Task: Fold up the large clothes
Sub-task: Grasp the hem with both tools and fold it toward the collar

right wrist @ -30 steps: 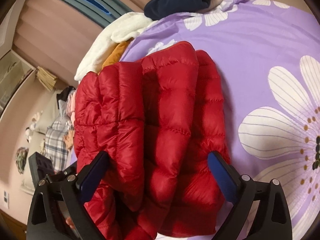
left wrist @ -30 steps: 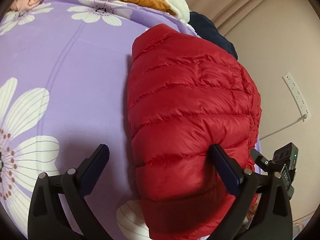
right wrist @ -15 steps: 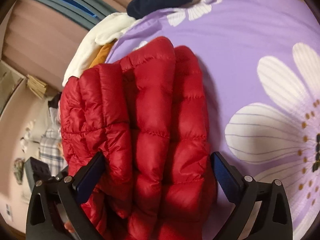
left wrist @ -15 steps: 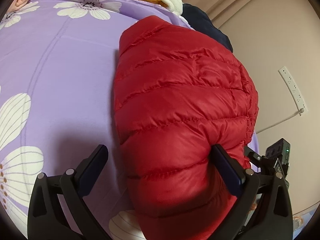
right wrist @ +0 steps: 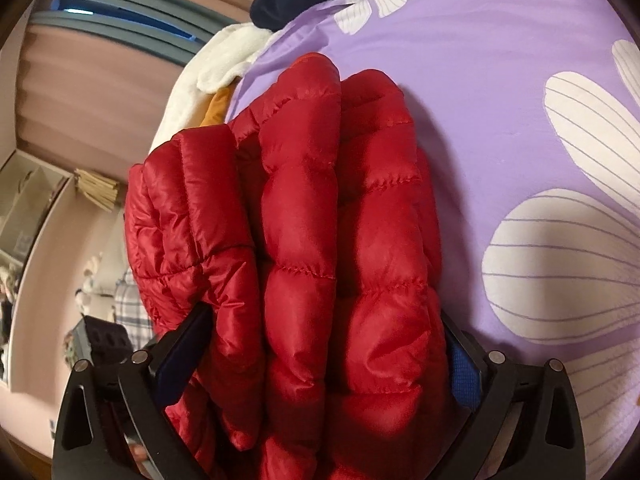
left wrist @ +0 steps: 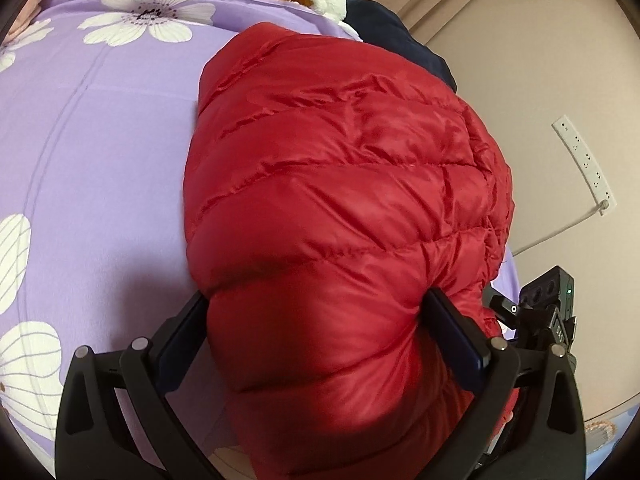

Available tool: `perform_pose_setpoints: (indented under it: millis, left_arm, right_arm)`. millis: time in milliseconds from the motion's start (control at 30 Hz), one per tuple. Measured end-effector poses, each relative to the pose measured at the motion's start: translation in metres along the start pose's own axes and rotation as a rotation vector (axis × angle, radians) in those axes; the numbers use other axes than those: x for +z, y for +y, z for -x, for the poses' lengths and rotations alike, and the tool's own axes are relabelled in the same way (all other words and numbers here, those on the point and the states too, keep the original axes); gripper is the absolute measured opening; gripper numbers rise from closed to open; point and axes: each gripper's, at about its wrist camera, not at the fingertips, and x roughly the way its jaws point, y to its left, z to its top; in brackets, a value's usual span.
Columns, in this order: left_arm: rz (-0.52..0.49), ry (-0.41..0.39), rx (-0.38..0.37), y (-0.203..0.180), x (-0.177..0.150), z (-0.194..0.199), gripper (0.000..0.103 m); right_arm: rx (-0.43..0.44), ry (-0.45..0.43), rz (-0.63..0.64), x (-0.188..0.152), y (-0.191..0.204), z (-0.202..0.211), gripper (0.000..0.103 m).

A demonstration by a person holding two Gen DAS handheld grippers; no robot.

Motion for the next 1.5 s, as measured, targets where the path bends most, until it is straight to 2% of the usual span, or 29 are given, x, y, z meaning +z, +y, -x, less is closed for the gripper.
perform_pose_setpoints:
  millis: [67,333,533,667,933,1500]
  left_arm:
    - [-0.015,-0.012,0.014,-0.004,-0.002,0.001,0.099]
    - [-0.102,-0.048,0.079,-0.020,-0.010,0.007,0.084]
    - [-0.144,-0.074,0.118,-0.028,-0.012,0.008,0.075]
    - [-0.158,-0.087,0.134,-0.032,-0.014,0.011,0.071]
    - [-0.171,-0.109,0.150,-0.036,-0.016,0.019,0.069]
    - [-0.163,-0.182,0.163,-0.033,-0.033,0.067,0.068]
  right_arm:
    - [0.002,-0.005,0.010,-0.001,0.003,-0.001,0.098]
    - [0.038,-0.016,0.027,-0.005,0.007,0.002,0.074]
    - [0.024,-0.049,0.082,-0.008,0.021,0.004,0.057]
    - [0.009,-0.082,0.122,-0.010,0.031,0.006,0.051]
    - [-0.006,-0.131,0.198,-0.014,0.046,0.012,0.044]
    - [0.035,-0.152,0.330,-0.014,0.064,0.019,0.043]
